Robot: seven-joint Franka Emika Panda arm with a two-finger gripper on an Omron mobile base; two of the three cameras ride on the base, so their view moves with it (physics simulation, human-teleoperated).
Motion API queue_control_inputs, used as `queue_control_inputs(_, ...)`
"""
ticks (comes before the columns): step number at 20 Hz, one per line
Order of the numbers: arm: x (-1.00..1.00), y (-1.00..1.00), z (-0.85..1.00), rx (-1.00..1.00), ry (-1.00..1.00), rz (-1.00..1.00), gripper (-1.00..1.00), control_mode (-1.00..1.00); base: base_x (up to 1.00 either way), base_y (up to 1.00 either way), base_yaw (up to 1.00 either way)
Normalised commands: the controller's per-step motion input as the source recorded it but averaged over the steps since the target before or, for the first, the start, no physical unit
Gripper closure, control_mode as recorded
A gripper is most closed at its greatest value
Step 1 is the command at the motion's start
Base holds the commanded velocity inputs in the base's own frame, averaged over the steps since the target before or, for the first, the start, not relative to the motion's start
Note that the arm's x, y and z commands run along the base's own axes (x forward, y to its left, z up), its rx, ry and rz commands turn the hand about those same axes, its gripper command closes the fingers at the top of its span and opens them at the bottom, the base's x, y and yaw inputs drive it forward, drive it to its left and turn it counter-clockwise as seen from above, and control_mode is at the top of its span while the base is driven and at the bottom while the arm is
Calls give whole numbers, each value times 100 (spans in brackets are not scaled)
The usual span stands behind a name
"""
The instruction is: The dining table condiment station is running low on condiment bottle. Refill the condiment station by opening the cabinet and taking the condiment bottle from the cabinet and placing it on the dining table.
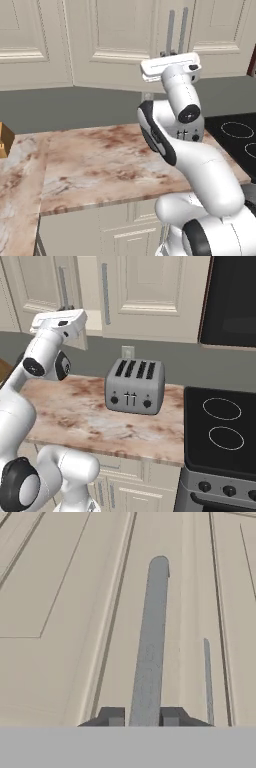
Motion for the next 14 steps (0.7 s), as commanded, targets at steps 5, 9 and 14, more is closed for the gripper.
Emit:
queue_control_inputs(5, -69, 74, 21, 0, 6, 0, 100, -100, 0, 0, 0)
queue_control_inputs(9, -58, 68, 17, 0, 11, 0, 100, -100, 0, 0, 0)
queue_control_inputs(14, -55, 71, 16, 0, 14, 0, 100, -100, 0, 0, 0)
